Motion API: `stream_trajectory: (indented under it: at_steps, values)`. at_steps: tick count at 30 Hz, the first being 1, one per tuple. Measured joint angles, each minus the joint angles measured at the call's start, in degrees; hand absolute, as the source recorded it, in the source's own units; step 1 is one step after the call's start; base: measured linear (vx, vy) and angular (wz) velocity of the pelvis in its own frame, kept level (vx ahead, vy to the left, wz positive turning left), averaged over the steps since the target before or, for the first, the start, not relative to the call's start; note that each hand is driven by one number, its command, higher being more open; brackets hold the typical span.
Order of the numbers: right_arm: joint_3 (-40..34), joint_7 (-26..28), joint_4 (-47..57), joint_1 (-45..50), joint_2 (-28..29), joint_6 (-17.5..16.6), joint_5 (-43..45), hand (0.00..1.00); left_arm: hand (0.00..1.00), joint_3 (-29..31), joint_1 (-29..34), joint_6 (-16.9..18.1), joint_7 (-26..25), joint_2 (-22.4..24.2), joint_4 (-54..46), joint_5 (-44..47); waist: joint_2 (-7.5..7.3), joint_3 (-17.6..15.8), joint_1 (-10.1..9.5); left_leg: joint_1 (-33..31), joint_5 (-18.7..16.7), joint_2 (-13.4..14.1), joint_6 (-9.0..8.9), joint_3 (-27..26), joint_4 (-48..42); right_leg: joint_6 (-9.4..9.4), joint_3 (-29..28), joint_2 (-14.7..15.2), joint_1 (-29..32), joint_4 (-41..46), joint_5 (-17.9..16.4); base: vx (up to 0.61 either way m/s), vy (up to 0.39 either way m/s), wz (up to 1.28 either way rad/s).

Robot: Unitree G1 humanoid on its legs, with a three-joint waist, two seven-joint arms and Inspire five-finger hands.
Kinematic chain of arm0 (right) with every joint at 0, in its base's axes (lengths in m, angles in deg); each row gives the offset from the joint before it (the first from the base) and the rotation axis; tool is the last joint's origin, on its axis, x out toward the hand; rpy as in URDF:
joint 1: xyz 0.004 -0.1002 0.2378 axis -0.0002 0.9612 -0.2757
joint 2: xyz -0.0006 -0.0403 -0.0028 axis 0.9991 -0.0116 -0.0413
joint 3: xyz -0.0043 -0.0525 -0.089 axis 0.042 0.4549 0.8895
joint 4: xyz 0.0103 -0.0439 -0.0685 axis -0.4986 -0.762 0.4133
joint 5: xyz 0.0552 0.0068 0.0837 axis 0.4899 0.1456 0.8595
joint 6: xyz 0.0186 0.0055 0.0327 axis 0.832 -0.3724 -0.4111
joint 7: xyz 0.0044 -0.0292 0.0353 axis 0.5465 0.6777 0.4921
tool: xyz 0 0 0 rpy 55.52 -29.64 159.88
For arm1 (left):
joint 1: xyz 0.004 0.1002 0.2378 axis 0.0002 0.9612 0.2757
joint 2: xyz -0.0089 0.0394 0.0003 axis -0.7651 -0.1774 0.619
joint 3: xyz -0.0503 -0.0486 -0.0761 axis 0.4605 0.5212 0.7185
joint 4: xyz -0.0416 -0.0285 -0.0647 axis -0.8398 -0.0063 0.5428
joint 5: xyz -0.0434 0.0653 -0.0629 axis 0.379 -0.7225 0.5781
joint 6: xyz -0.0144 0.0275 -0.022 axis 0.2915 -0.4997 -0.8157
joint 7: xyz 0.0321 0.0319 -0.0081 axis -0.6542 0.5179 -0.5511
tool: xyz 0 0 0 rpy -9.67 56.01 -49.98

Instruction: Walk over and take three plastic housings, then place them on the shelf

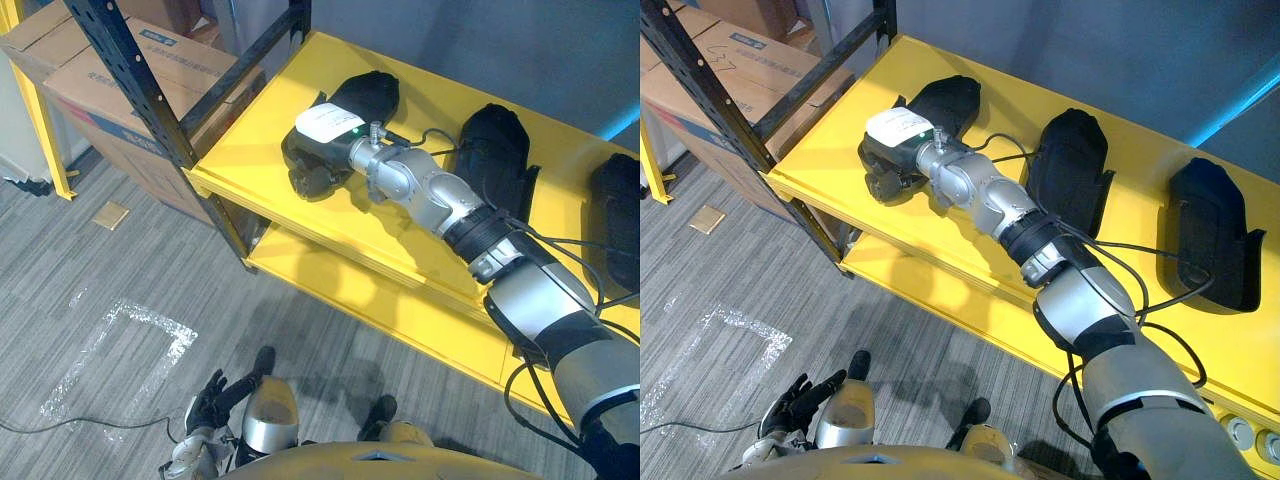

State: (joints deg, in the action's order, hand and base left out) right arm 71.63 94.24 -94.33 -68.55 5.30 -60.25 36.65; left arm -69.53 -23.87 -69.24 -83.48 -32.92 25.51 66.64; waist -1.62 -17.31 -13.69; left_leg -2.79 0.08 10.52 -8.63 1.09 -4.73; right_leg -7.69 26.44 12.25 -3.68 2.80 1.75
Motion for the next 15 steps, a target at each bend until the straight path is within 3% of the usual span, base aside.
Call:
stream_trajectory:
  at_steps: [15]
  values:
    - [0.65,-0.23,-3.57,-2.03,-0.01,-3.11,-2.17,0.0,1.0,-0.23,0.0,0.05,-0.05,-0.01,-0.15,0.02,0.04,0.02,-0.29,-0.83,0.08,-0.07,-0.1,0.58,-0.1,-0.01,0.61,0.0,0.31,-0.11,0.02,0.0,0.0,0.01]
